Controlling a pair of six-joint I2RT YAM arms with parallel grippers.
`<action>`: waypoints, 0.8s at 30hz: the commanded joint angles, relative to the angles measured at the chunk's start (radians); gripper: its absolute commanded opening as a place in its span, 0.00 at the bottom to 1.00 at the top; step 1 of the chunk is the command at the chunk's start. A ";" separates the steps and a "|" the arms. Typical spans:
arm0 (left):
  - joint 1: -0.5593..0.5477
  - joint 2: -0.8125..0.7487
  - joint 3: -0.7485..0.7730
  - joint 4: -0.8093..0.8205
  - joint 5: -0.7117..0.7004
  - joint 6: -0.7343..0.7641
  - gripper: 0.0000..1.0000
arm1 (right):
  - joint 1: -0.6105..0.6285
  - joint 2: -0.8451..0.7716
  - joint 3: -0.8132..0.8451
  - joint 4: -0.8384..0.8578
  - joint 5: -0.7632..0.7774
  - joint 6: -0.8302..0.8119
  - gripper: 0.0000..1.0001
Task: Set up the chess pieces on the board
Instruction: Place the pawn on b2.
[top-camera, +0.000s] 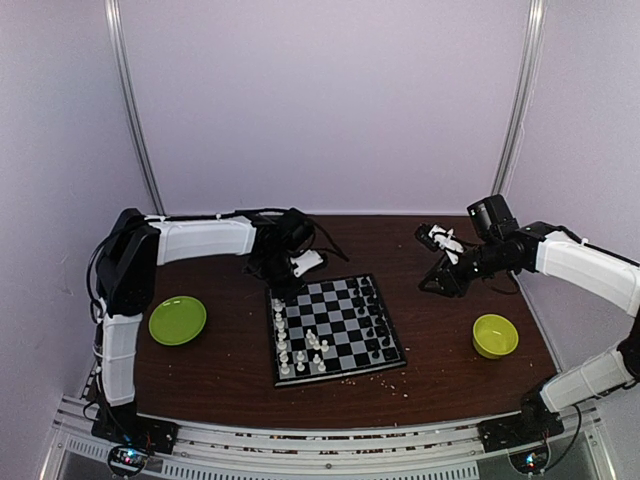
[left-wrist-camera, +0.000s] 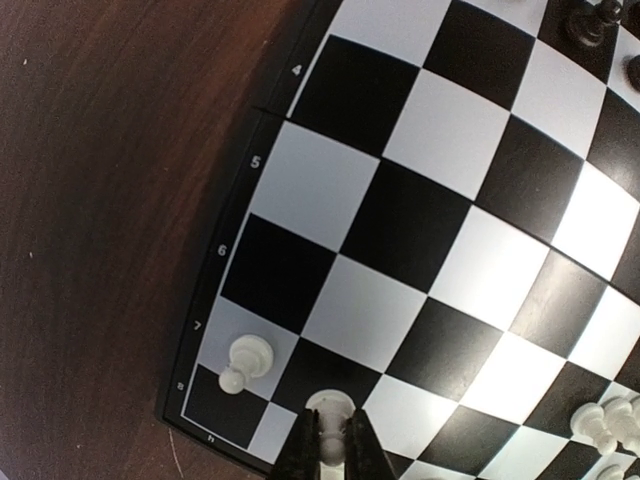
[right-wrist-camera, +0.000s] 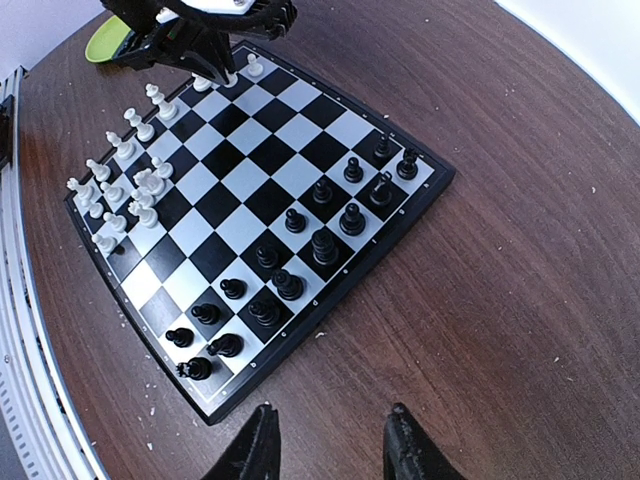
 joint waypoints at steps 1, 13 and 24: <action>0.011 0.026 0.027 0.020 -0.005 0.004 0.07 | -0.007 0.012 0.030 -0.011 0.012 -0.012 0.36; 0.016 0.038 0.027 0.021 -0.008 0.000 0.10 | -0.007 0.027 0.039 -0.024 0.006 -0.017 0.36; 0.015 0.027 0.045 0.005 -0.010 -0.011 0.23 | -0.007 0.029 0.042 -0.028 0.004 -0.016 0.36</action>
